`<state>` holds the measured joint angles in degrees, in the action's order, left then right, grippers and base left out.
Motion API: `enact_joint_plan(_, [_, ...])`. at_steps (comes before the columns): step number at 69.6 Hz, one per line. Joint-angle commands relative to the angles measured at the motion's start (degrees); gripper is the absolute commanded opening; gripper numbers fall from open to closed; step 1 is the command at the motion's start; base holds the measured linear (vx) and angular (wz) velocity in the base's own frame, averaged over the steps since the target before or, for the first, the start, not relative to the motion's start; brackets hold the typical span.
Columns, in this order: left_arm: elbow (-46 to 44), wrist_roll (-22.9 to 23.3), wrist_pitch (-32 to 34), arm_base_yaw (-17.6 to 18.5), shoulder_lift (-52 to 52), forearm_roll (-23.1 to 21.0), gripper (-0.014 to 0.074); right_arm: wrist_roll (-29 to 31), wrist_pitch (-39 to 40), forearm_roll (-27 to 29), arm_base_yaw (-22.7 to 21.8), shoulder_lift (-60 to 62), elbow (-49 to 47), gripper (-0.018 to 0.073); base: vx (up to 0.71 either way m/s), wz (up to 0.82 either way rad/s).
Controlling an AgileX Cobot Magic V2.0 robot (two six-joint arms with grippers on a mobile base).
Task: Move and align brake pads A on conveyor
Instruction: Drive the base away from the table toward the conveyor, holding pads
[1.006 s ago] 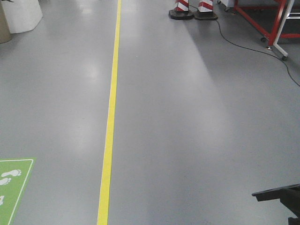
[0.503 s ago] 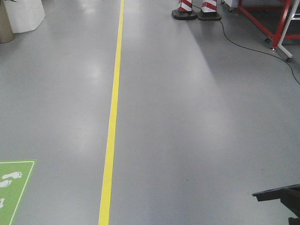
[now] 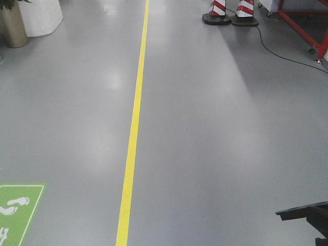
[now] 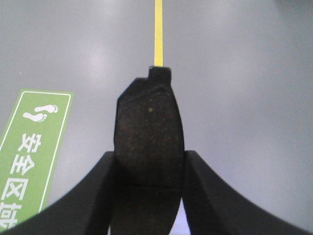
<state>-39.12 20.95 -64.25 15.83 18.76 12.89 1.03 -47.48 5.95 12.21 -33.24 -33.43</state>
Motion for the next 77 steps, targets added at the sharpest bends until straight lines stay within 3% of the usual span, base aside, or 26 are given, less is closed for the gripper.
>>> enact_joint_plan(1, [-1.5, 0.5, 4.5, 0.0, 0.8, 0.9, -0.0006, 0.6, 4.2, -0.1, -0.1, -0.1, -1.7, -0.0012, 0.34, 0.01])
enact_joint_plan(77, [-1.5, 0.5, 4.5, 0.0, 0.8, 0.9, -0.0006, 0.6, 1.6, 0.0, -0.1, -0.1, -1.7, -0.0012, 0.52, 0.01])
